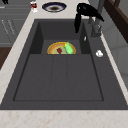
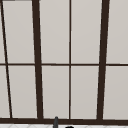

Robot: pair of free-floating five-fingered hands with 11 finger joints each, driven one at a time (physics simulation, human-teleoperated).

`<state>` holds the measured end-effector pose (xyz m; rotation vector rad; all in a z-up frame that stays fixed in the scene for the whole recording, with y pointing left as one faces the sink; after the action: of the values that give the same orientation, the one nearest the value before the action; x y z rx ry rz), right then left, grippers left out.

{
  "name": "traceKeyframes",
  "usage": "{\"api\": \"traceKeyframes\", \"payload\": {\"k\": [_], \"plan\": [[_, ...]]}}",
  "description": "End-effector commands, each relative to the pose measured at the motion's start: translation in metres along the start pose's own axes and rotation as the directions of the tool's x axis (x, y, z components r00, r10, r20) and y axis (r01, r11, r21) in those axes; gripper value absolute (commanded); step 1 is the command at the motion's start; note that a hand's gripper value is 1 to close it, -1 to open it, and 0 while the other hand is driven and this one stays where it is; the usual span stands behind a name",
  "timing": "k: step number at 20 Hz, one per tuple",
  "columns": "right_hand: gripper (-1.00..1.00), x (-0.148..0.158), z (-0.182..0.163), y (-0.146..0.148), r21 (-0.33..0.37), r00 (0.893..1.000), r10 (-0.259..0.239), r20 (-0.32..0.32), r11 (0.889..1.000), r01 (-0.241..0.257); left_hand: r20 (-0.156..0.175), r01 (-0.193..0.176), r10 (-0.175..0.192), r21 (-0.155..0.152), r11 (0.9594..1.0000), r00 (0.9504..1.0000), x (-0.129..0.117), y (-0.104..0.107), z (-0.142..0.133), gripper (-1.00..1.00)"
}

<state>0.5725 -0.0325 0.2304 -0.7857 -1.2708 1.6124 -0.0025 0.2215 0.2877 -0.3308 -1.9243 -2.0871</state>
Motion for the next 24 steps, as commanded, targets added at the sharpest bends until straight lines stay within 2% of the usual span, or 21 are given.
{"api": "traceKeyframes", "payload": {"k": [1, 5, 13, 17, 24], "plan": [[-1.00, 0.001, -0.020, -0.005, 0.089, 1.000, 0.007, -0.016, 0.996, -0.005, 0.000, 0.000, 0.000, 0.000, 1.0000, 1.0000, 0.000, 0.000, 0.000, 0.00], [-1.00, -0.004, -0.044, -0.011, 0.150, 1.000, -0.017, -0.010, 0.989, 0.018, 0.000, 0.000, 0.000, 0.000, 1.0000, 1.0000, 0.000, 0.000, 0.000, 0.00], [-1.00, -0.007, -0.092, -0.004, 0.275, 0.999, -0.030, -0.028, 0.961, 0.037, 0.000, 0.000, 0.000, 0.000, 1.0000, 1.0000, 0.000, 0.000, 0.000, 0.00], [-1.00, -0.008, -0.113, -0.002, 0.365, 0.998, -0.048, -0.042, 0.929, 0.060, 0.000, 0.000, 0.000, 0.000, 1.0000, 1.0000, 0.000, 0.000, 0.000, 0.00], [-1.00, -0.013, -0.143, 0.002, 0.520, 0.993, -0.084, -0.079, 0.847, 0.113, 0.000, 0.000, 0.000, 0.000, 1.0000, 1.0000, 0.000, 0.000, 0.000, 0.00]]}}
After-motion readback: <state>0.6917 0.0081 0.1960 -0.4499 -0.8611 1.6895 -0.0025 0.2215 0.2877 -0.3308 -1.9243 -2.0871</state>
